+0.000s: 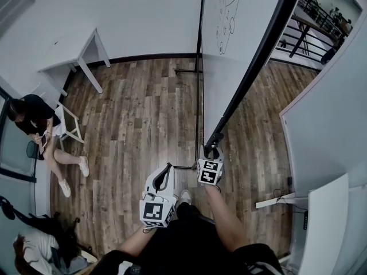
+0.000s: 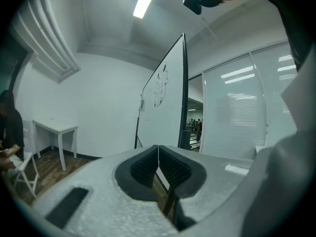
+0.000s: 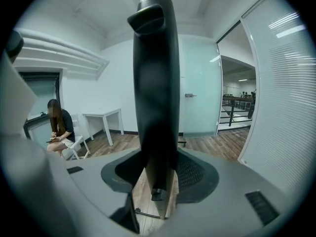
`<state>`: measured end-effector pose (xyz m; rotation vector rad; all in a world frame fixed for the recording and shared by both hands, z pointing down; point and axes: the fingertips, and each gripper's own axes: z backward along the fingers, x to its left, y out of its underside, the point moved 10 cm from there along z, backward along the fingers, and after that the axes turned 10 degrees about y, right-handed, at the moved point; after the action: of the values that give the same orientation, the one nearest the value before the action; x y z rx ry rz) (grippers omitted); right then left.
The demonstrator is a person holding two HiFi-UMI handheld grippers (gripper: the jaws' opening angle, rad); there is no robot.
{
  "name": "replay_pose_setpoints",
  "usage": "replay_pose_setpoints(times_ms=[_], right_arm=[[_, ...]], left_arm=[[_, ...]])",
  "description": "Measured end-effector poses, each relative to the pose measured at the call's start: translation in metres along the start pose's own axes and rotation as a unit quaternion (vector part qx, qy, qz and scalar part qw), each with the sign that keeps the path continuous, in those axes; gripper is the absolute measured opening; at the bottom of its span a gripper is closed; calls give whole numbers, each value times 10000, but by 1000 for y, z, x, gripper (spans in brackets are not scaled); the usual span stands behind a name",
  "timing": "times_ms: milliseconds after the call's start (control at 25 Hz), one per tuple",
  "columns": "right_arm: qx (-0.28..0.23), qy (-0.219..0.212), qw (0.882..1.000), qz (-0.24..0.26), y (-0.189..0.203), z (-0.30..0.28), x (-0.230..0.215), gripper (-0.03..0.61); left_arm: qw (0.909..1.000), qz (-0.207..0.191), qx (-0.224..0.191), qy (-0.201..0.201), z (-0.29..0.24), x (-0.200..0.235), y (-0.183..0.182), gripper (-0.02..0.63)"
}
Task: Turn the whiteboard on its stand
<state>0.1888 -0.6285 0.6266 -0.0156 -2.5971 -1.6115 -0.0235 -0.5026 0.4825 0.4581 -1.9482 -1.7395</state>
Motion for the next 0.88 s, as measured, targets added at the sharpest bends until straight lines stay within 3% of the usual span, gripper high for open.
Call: replay_pose_setpoints(times_ms=[280, 560, 880], right_arm=[[21, -19, 10000, 14, 7, 55, 14, 193], [-45, -65, 10000, -10, 51, 98, 33, 193], [-102, -67, 9999, -3, 70, 143, 50, 193]], left_arm=[[10000, 39, -30, 50, 39, -14, -12, 18], [9999, -14, -104, 69, 93, -31, 17, 18], [9999, -19, -155, 71, 157, -48, 20, 18]])
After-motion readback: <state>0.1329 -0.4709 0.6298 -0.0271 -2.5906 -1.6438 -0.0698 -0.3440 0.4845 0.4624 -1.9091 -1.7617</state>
